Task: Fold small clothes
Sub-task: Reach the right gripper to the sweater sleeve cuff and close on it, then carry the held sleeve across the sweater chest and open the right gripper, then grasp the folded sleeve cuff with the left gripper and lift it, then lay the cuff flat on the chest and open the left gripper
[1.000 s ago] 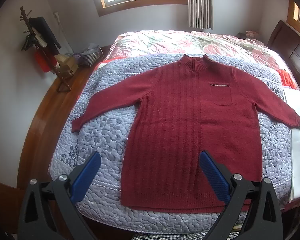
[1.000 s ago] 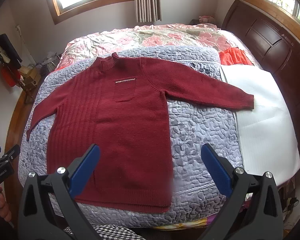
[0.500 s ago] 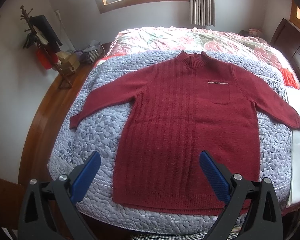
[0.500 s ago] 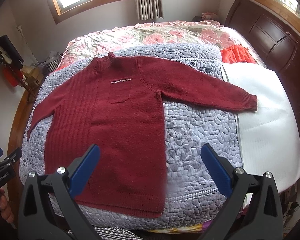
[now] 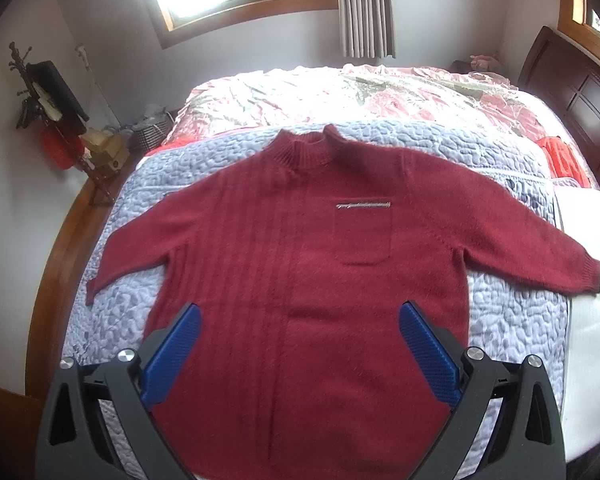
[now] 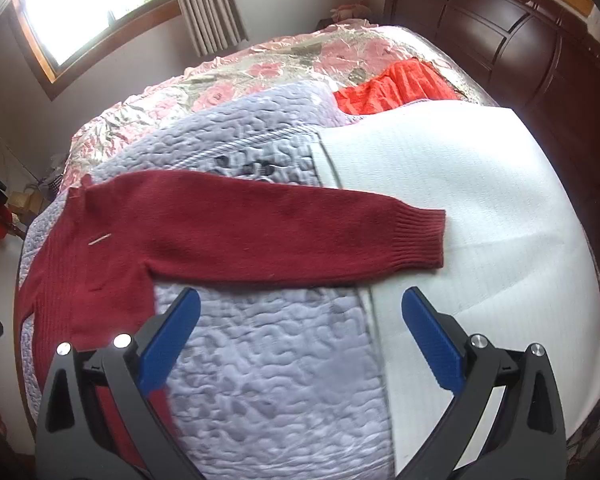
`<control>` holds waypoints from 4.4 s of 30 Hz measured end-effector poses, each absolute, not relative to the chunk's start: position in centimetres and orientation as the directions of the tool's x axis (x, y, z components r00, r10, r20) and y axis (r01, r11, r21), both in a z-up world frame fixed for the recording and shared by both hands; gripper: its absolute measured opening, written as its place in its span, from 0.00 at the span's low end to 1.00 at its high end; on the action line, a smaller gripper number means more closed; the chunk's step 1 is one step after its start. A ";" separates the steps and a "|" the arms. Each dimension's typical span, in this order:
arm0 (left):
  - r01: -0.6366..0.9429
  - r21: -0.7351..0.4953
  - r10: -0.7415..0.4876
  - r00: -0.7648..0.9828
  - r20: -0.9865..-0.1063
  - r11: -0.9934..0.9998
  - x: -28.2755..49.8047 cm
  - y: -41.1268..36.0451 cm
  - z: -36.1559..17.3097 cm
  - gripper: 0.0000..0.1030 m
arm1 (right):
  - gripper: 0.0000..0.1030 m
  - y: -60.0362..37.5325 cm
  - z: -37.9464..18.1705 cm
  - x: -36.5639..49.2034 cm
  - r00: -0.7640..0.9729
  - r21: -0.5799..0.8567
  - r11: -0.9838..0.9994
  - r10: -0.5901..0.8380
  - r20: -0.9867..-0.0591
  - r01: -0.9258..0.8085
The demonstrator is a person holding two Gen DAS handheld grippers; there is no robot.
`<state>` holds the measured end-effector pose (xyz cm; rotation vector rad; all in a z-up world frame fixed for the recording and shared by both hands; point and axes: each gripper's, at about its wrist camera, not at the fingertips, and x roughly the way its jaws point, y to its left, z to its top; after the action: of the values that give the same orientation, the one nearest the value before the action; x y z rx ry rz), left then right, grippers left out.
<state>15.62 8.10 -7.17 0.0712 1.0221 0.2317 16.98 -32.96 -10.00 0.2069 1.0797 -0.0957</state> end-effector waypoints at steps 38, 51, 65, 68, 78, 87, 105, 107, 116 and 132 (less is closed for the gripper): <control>-0.144 0.171 0.219 0.461 -0.860 0.975 29.7 1.8 -16.3 0.96 | 0.09 -43.2 -18.4 25.6 0.378 0.190 0.974 0.132 -0.916 0.121; -0.253 0.169 0.266 0.422 -0.867 0.953 28.2 12.4 -16.9 0.96 | 0.09 -21.7 -13.3 29.9 0.375 0.358 0.901 0.428 -0.822 -0.244; -0.282 0.150 0.257 0.393 -0.883 0.948 27.4 20.0 -18.7 0.96 | 0.14 -2.7 -18.6 33.2 0.163 0.415 0.812 0.513 -0.843 -0.409; -0.263 0.130 0.227 0.381 -0.896 0.956 27.9 19.7 -19.5 0.96 | 0.25 -2.3 -19.5 32.9 0.119 0.442 0.804 0.523 -0.844 -0.397; -0.139 -0.093 -0.044 0.321 -0.946 0.986 30.3 12.4 -22.2 0.96 | 0.45 -12.0 -16.0 29.3 0.251 0.413 0.856 0.493 -0.833 -0.311; -0.103 -0.113 -0.086 0.240 -0.967 0.988 32.5 6.4 -25.4 0.87 | 0.45 -19.9 -18.4 26.4 0.271 0.405 0.901 0.433 -0.860 -0.157; -0.092 -0.186 -0.118 0.492 -0.863 0.978 31.2 9.3 -16.2 0.17 | 0.47 -22.9 -18.5 25.1 0.288 0.424 0.899 0.438 -0.851 -0.113; -0.112 -0.141 -0.063 0.521 -0.851 0.984 31.0 11.8 -14.8 0.17 | 0.48 -22.0 -18.4 25.5 0.283 0.440 0.890 0.456 -0.844 -0.121; -0.266 -0.063 0.078 0.489 -0.869 0.962 30.0 22.3 -16.5 0.17 | 0.58 -15.4 -20.2 28.5 0.218 0.472 0.870 0.492 -0.843 -0.139; -0.376 0.020 0.175 0.382 -0.908 0.926 27.7 28.6 -21.1 0.55 | 0.39 -11.0 -20.4 29.4 0.186 0.286 0.951 0.304 -0.934 -0.116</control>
<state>27.73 28.63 -21.08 -0.2018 1.1272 0.3544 29.42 -11.03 -20.37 0.1635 1.3529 0.2976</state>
